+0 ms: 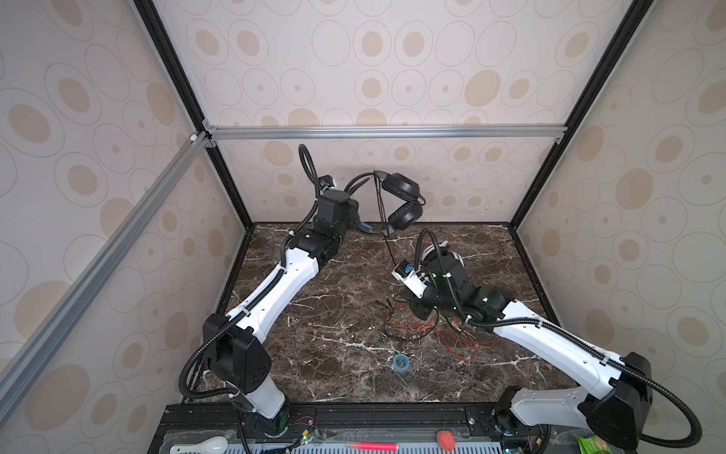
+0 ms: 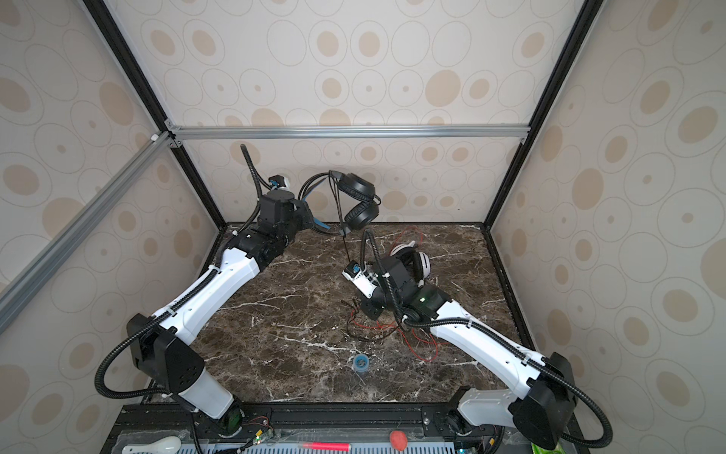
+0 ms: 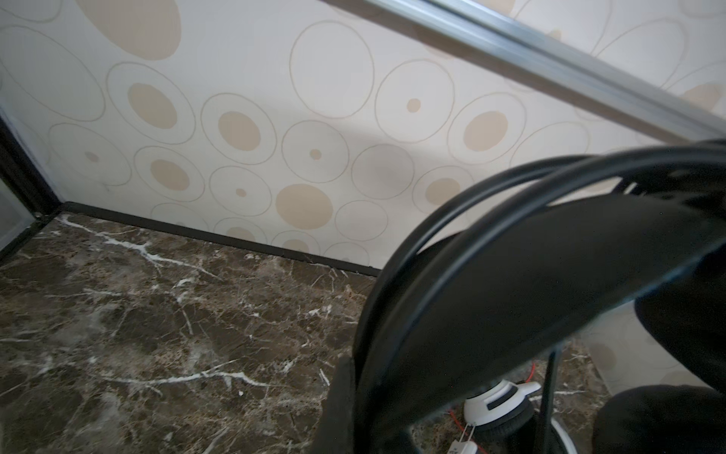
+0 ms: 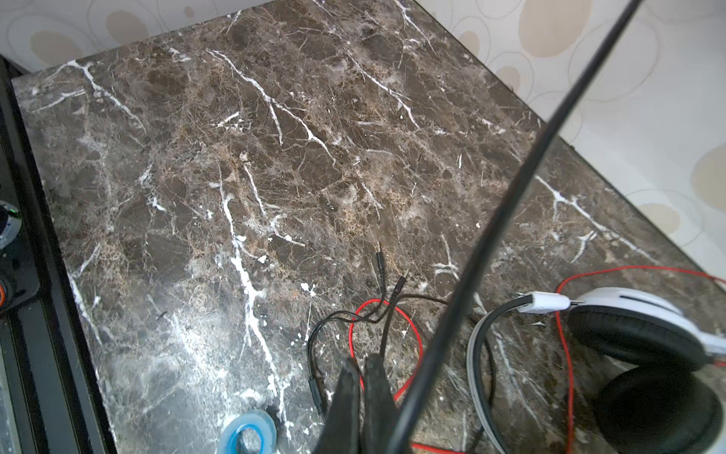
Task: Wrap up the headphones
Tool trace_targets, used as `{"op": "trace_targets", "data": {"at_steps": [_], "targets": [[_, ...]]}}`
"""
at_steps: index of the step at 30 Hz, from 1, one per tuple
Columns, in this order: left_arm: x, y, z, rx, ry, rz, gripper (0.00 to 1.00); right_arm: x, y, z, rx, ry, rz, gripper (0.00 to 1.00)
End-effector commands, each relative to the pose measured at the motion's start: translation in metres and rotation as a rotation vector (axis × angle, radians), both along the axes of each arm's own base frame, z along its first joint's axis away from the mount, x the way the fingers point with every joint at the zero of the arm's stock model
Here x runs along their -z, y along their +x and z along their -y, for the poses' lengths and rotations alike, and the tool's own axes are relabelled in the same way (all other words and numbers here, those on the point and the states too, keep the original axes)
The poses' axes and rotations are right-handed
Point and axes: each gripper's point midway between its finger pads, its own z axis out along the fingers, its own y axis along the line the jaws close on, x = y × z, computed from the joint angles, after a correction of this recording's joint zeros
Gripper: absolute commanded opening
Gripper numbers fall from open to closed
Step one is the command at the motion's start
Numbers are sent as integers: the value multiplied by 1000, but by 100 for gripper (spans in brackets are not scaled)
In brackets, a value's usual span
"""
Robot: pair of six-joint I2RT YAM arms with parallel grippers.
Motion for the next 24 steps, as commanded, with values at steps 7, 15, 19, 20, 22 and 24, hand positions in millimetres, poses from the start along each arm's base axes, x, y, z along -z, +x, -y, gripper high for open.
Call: {"op": "trace_targets", "data": {"at_steps": [7,15,19,20,22,24], "targets": [[2,-11,3,15,254,3,0,-44,-3,12,-117,-203,96,0],[15,-45,12,172,539,-89,0,-68,18,21,-75,-287,220,0],[16,-60,17,278,581,-107,0,-80,34,22,-29,-317,297,0],[18,-65,22,321,591,-110,0,-85,39,23,-10,-330,327,0],[22,-72,24,362,613,-125,0,-96,48,25,26,-340,376,0],[27,-78,21,374,650,-151,0,-106,54,27,48,-349,416,0]]}}
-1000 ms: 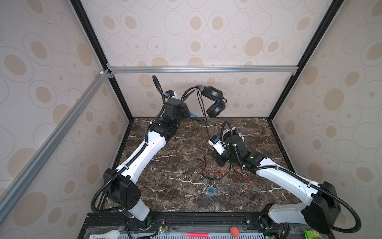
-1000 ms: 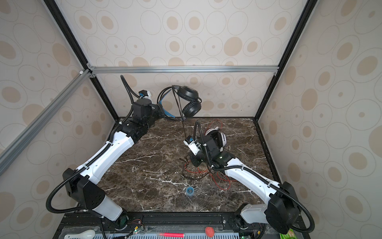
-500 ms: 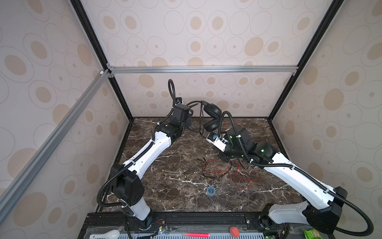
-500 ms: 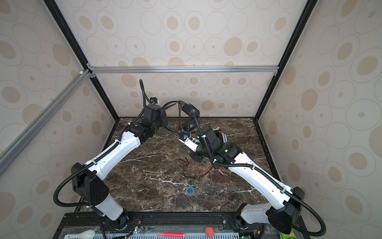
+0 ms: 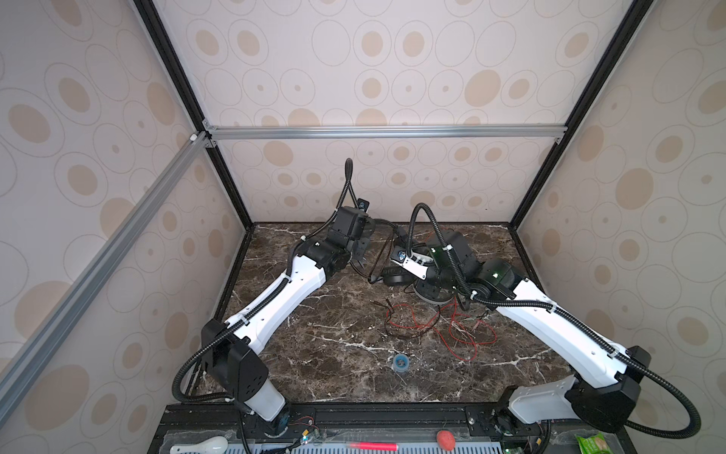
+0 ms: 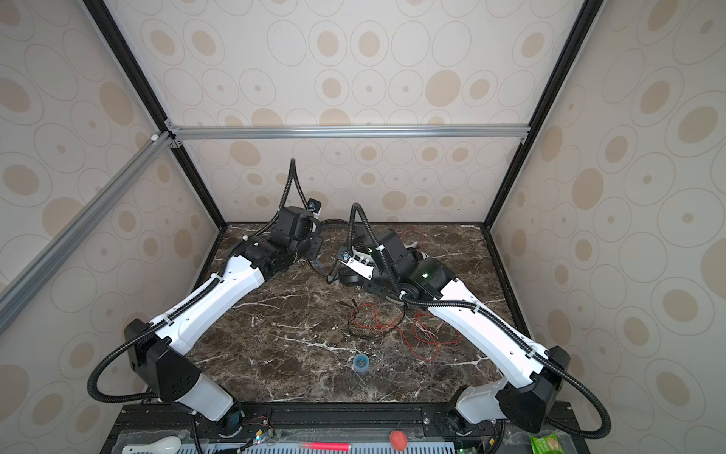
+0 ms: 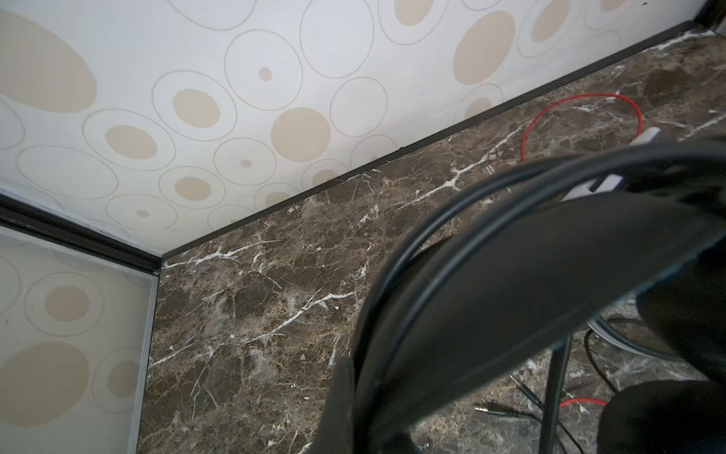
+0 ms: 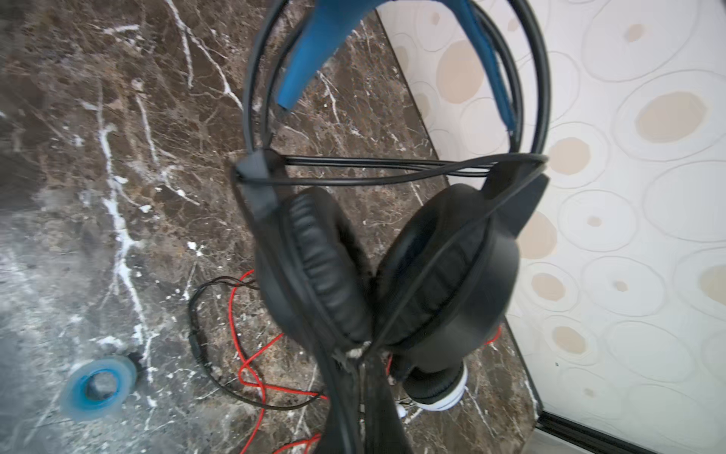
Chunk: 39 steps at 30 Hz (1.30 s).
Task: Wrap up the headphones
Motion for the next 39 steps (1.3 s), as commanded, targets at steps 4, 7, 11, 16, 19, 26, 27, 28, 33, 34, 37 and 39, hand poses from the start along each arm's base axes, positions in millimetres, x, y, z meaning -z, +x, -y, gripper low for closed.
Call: {"op": "trace_targets", "data": {"at_steps": [4,7,11,16,19,26,27,28,33,34,37,39], "targets": [[-17,-22,-3,102,61,10,0,-46,24,8,70,-69,234,0],[-16,-27,4,156,58,-5,0,-54,28,9,92,-103,292,0],[-13,-30,2,168,86,-15,0,-69,29,15,129,-103,341,1],[-15,-34,2,189,105,-10,0,-82,35,19,174,-165,413,1],[-16,-36,0,194,120,-11,0,-85,37,20,187,-174,428,1],[-28,-41,3,225,110,15,0,-89,43,21,198,-209,473,5],[-30,-42,4,238,106,16,0,-90,44,20,198,-214,484,5],[-31,-44,5,245,104,15,0,-92,45,19,198,-215,494,5],[-25,-47,0,234,154,-3,0,-107,50,5,150,-169,539,10],[-25,-46,-4,211,169,-3,0,-111,51,1,136,-165,545,10],[-33,-43,-16,134,185,25,0,-122,55,-5,123,-174,563,8],[-40,-42,-22,101,173,49,0,-130,52,-7,111,-142,560,9]]}}
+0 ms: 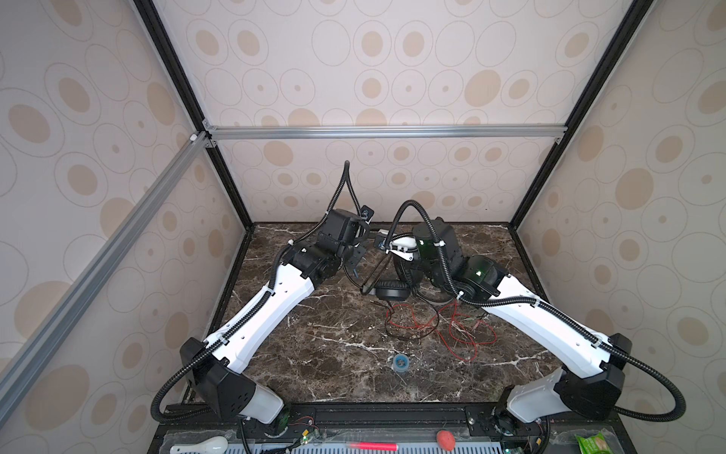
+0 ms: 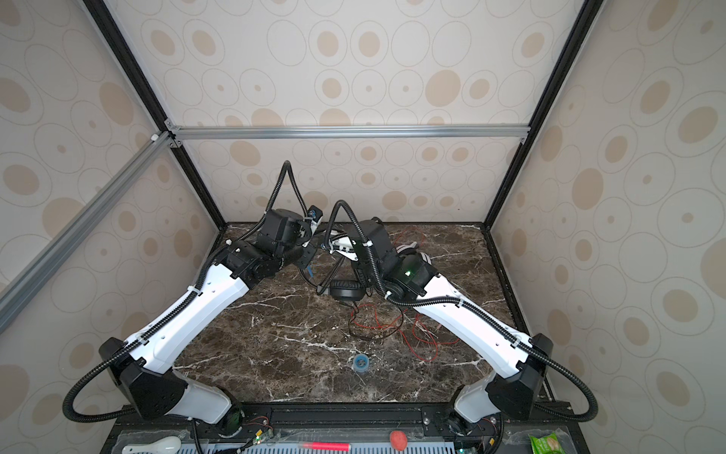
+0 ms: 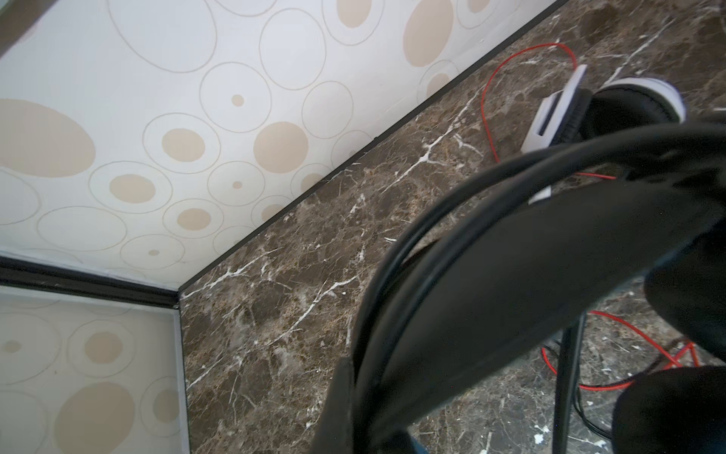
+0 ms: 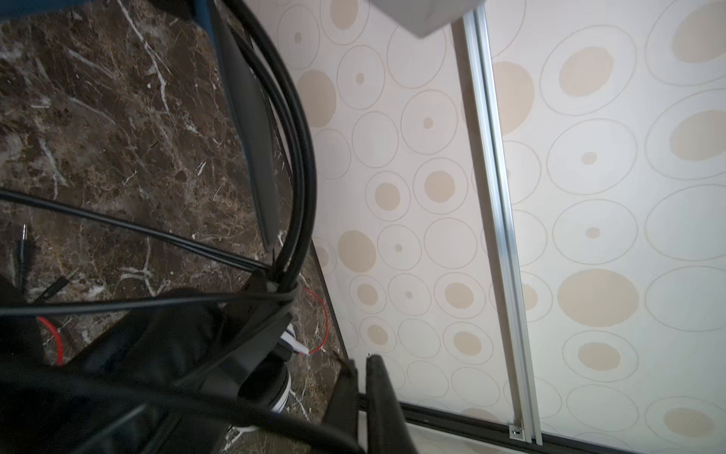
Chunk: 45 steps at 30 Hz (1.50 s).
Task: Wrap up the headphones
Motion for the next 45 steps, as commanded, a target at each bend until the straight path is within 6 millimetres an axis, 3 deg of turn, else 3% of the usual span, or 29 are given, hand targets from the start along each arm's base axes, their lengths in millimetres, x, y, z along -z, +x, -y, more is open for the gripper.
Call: {"op": "trace_targets", "data": {"at_steps": [1,9,15,18,27,34,36,38,40,45], "targets": [[-27,-9,-20,-50,31,61,0,-53,2,6,14,114,105,9],[-34,-31,-2,91,-68,54,0,-56,9,5,10,113,105,15],[-40,-45,9,169,-129,31,0,-64,34,19,56,283,58,17],[-43,-50,10,177,-149,27,0,-54,47,22,80,333,28,16],[-73,-64,12,195,-282,54,0,-30,79,66,210,683,-87,15],[-111,-69,22,239,-372,86,0,-20,85,59,180,762,-137,16],[-122,-70,25,250,-407,100,0,-23,82,59,156,797,-147,23],[-130,-71,26,251,-439,109,0,-24,75,63,125,843,-182,37],[-134,-71,30,258,-469,106,0,-19,71,77,139,871,-201,55],[-154,-74,34,275,-544,130,0,-5,41,123,126,993,-240,76]]}}
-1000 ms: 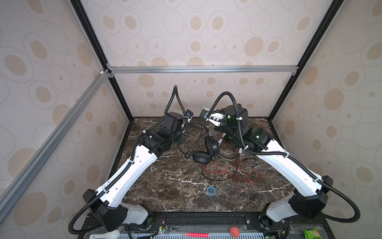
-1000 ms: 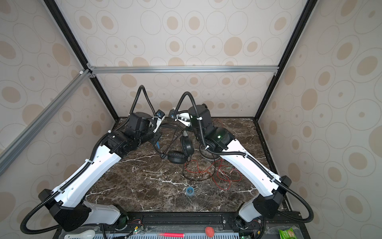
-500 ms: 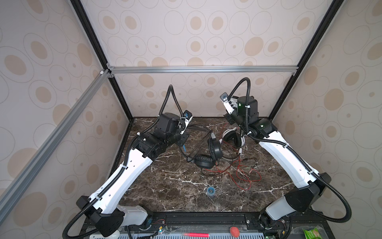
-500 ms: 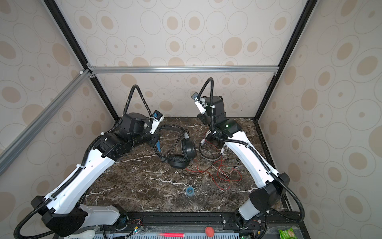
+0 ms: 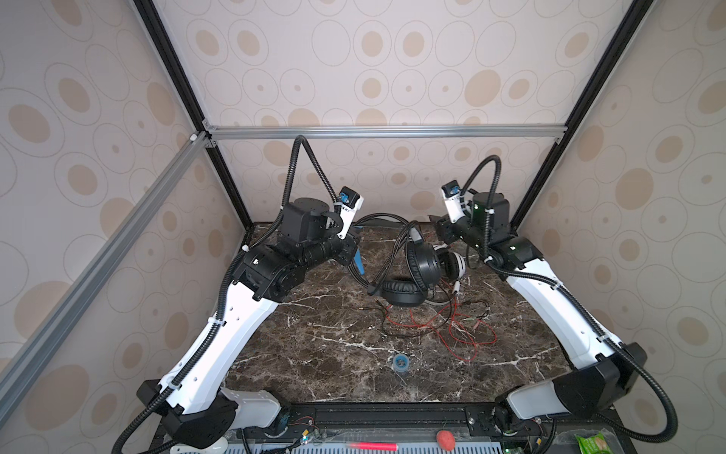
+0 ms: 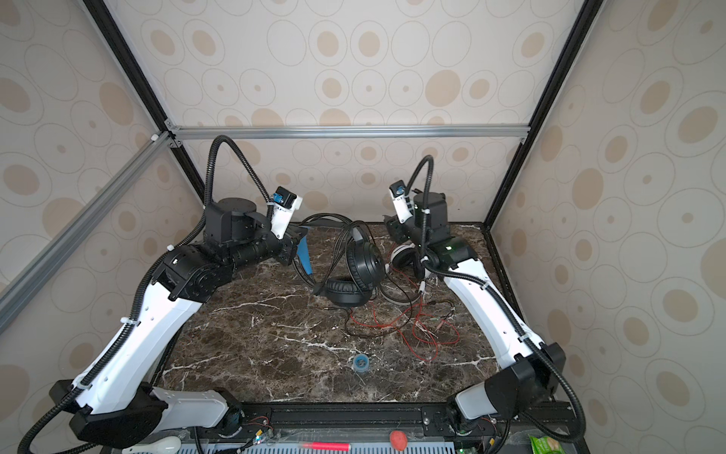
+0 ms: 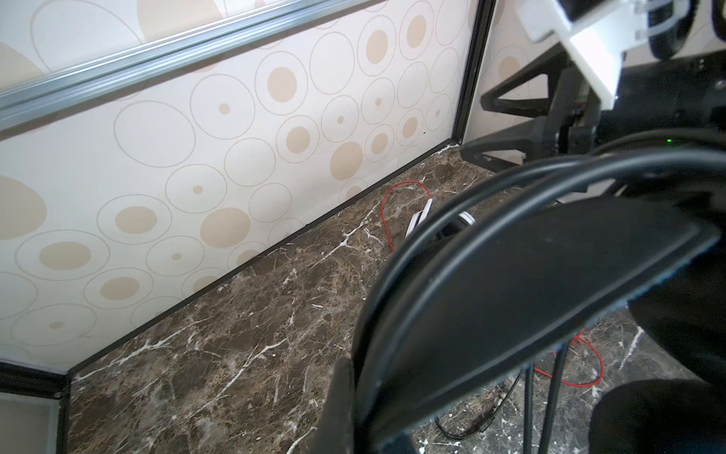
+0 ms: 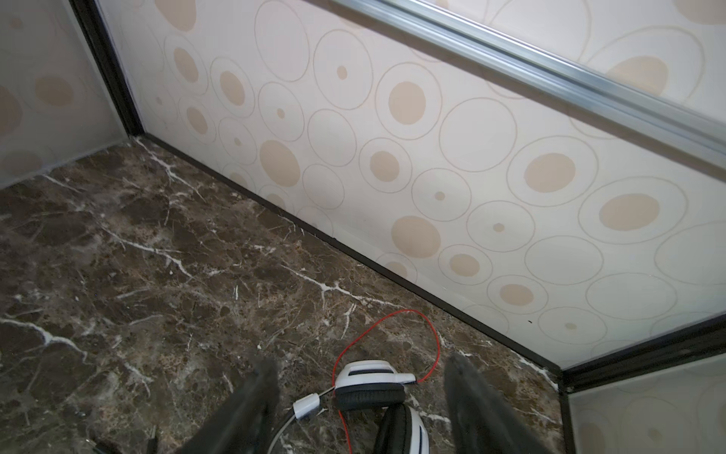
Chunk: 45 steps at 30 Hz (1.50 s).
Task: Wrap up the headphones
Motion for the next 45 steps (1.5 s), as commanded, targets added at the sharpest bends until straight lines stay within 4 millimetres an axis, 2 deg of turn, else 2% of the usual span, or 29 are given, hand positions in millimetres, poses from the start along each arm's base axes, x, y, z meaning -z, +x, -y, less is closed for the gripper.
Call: {"op": "trace_targets", "data": {"at_steps": [1,4,8,12,16,19,27,33,40,45], "targets": [[-51,-7,10,33,-159,75,0,-18,-34,12,-86,139,68,79],[-62,-5,11,32,-165,84,0,-6,-63,13,-155,119,81,85],[-76,-1,16,44,-184,90,0,18,-95,0,-263,168,-12,84],[-85,0,22,59,-210,88,0,29,-110,-5,-293,253,-47,84],[-90,1,25,65,-238,92,0,38,-107,-14,-332,294,-67,84],[-94,3,27,69,-254,94,0,42,-105,-31,-436,309,-89,87],[-110,4,30,76,-315,116,0,55,-71,-48,-466,298,-80,87],[-118,11,28,35,-362,119,0,88,-46,-56,-467,301,-131,73],[-141,25,15,-62,-476,145,0,123,-33,-63,-444,400,-203,55],[-152,32,18,-46,-546,149,0,140,-22,-67,-410,476,-225,53]]}}
